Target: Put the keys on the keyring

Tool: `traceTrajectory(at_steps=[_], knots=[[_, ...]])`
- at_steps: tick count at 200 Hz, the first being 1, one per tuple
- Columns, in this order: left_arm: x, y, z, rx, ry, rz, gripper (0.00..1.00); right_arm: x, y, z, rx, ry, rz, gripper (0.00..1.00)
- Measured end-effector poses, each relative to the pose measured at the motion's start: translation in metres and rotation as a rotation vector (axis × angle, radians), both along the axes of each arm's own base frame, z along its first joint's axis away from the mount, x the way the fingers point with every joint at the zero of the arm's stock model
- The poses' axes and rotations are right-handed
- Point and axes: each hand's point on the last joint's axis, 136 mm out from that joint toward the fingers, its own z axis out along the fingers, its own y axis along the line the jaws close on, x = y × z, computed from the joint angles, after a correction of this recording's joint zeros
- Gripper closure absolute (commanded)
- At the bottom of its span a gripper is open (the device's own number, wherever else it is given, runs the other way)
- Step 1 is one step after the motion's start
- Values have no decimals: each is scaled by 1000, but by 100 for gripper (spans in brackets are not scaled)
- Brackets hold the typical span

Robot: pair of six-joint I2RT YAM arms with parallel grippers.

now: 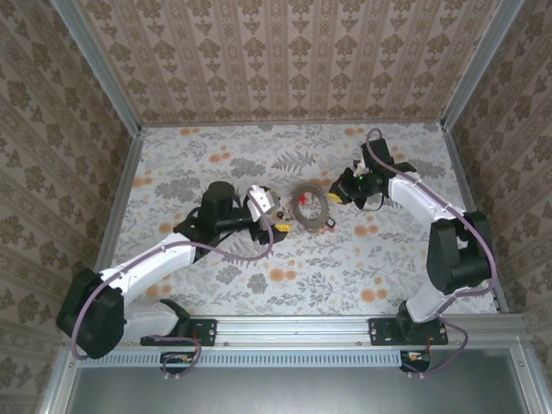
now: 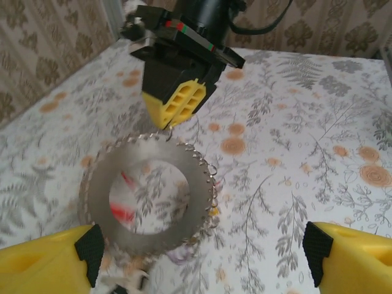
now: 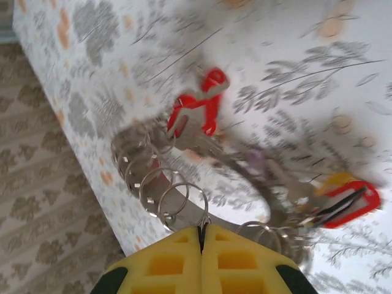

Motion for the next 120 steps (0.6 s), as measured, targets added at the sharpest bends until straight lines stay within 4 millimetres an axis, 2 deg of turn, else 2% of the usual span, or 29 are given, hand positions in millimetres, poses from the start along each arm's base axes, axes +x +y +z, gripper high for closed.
traceTrajectory(at_steps=[32,57,95,108,120], knots=[[-1,-5,11,-33,-33,-24,22,-15,18,39,-46,-111,184,100],[-5,-4,19,-35,-63,-45,22,-30,26,55,-71,-184,292,100],[-14,8,64,-72,-165,-64,24,-50,34,75,-110,-330,447,100],[-14,15,77,-86,-191,-57,29,-57,38,86,-113,-410,507,100],[-14,22,83,-93,-196,-46,41,-67,44,96,-116,-506,578,100]])
